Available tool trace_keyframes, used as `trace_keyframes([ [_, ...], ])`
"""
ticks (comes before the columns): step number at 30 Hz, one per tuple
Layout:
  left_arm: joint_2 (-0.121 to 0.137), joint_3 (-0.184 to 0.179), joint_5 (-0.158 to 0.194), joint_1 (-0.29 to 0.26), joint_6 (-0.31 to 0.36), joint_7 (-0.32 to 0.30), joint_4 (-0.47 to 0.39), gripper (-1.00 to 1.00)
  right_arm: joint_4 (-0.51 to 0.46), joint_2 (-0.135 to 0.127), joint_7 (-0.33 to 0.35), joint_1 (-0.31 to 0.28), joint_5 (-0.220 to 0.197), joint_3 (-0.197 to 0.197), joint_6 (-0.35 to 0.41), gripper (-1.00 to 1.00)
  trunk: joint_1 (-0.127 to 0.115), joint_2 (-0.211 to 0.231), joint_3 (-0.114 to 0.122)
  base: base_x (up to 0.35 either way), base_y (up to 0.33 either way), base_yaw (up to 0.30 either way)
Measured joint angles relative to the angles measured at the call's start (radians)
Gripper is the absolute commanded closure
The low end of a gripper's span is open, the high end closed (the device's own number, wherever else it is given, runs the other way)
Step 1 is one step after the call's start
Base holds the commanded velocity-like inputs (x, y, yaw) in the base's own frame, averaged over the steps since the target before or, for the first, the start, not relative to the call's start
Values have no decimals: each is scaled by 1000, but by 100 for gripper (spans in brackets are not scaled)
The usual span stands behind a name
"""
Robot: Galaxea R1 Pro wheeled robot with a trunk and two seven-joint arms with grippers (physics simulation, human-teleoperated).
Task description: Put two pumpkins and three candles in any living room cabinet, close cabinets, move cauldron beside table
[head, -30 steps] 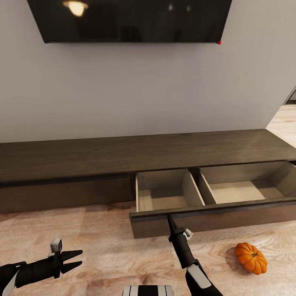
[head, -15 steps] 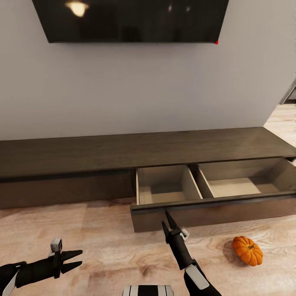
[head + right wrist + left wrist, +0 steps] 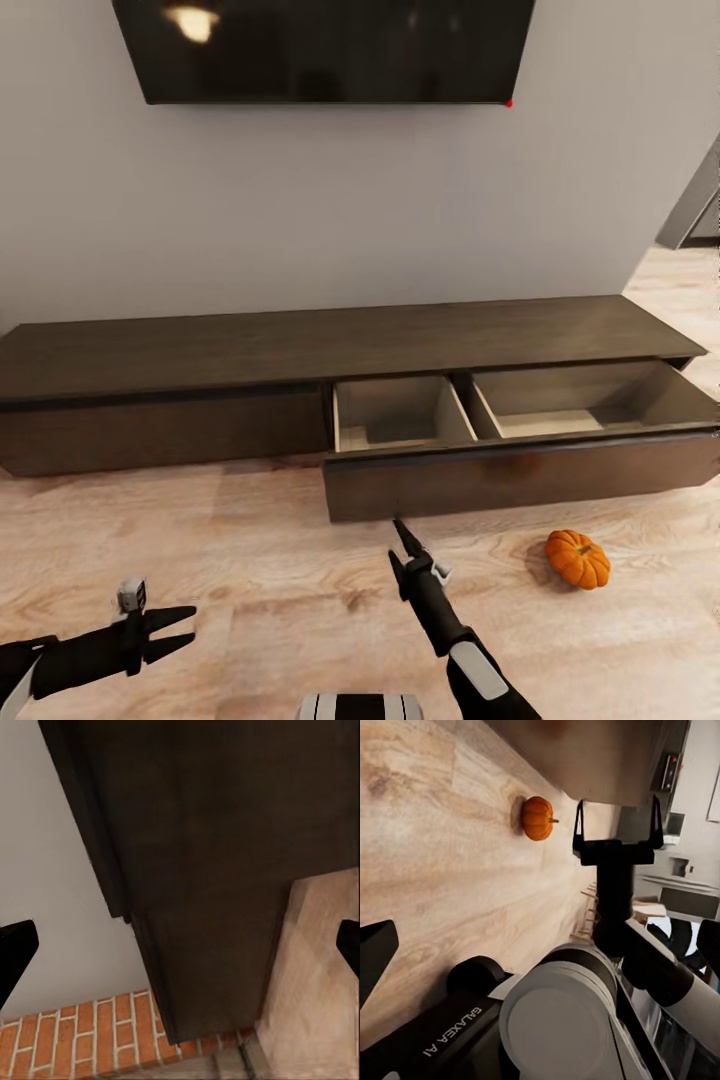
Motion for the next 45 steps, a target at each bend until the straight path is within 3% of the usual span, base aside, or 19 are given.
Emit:
trace_keyframes([
  [4,2,1,0,0,1,0,-2,-100,-10,0,-104,-5,1,0,81,-100,0,0,0,-312,0,0],
  [6,18,1,0,0,4,0,-6,-100,-87,-6,-166,4,-2,0,178,-100,0,0,0,-277,0,0],
  [8,30,1,1,0,7,0,-7,-100,-136,-31,-193,6,-4,-1,241,-100,0,0,0,-119,0,0],
  [10,48,1,1,-1,9,0,-8,-100,-186,-74,-227,7,-4,-2,346,-100,-1,0,0,-27,0,0],
  [12,54,1,2,-1,10,0,-9,-100,-195,-104,-234,9,-5,-2,398,-100,-1,0,0,-9,0,0],
  [14,62,1,2,-1,13,0,-9,-100,-196,-160,-239,22,-6,-2,467,-100,-2,0,8,-2,0,0],
  [17,62,1,2,-1,13,0,-9,-100,-195,-186,-239,33,-7,-4,485,-100,-3,1,19,0,0,0],
  [25,61,-1,2,-3,14,5,-9,-100,-192,-201,-228,65,-16,-8,496,-100,-6,3,50,0,0,0],
  [32,63,-2,2,-3,15,10,-9,-100,-197,-200,-221,129,-17,-12,493,-100,-10,5,77,0,0,0],
  [35,64,-2,1,-3,15,11,-9,-100,-195,-201,-220,184,-14,-14,493,-100,-11,5,89,0,0,0],
  [37,61,-2,0,-3,15,11,-9,-100,-193,-202,-220,221,-8,-16,493,-100,-18,18,95,0,0,0],
  [45,57,-5,0,-3,14,11,-9,-100,-190,-203,-213,246,-14,-21,489,-100,-49,74,120,0,0,0],
])
